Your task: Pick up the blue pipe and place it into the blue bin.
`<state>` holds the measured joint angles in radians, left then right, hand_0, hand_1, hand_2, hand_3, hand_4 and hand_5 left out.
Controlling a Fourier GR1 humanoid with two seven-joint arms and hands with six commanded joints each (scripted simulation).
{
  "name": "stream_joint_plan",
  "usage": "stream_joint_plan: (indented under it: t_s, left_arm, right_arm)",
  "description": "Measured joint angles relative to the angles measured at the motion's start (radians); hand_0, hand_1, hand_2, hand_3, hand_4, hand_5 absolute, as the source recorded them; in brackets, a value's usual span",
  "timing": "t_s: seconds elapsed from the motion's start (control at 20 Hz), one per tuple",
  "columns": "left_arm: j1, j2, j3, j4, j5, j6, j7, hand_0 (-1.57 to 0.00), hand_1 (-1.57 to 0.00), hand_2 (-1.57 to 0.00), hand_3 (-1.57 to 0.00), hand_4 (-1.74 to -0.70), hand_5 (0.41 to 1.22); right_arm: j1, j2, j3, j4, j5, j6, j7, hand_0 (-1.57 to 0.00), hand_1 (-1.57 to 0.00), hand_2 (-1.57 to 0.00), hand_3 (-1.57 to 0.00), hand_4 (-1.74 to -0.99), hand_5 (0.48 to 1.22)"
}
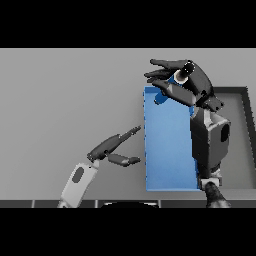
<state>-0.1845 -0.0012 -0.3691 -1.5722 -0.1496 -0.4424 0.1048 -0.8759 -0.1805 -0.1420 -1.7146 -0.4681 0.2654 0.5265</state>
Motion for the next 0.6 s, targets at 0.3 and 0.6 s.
stream_joint_plan:
  t_s: [0.3, 0.6]
  left_arm:
    - [0.006, -0.003, 0.001, -0.011, 0.005, 0.004, 0.002, 0.00, 0.00, 0.00, 0.00, -0.94, 0.465]
    - [0.008, 0.011, 0.001, 0.000, -0.012, 0.008, -0.031, 0.00, 0.00, 0.00, 0.00, -0.93, 0.462]
  right_arm:
    - [0.114, -0.036, -0.069, 0.078, 0.109, 0.017, 0.031, -1.57, -1.57, -1.57, -1.57, -1.499, 1.221]
    - [0.270, -0.048, -0.071, 0.108, 0.214, 0.005, 0.083, -1.57, -1.57, -1.57, -1.57, -1.500, 1.221]
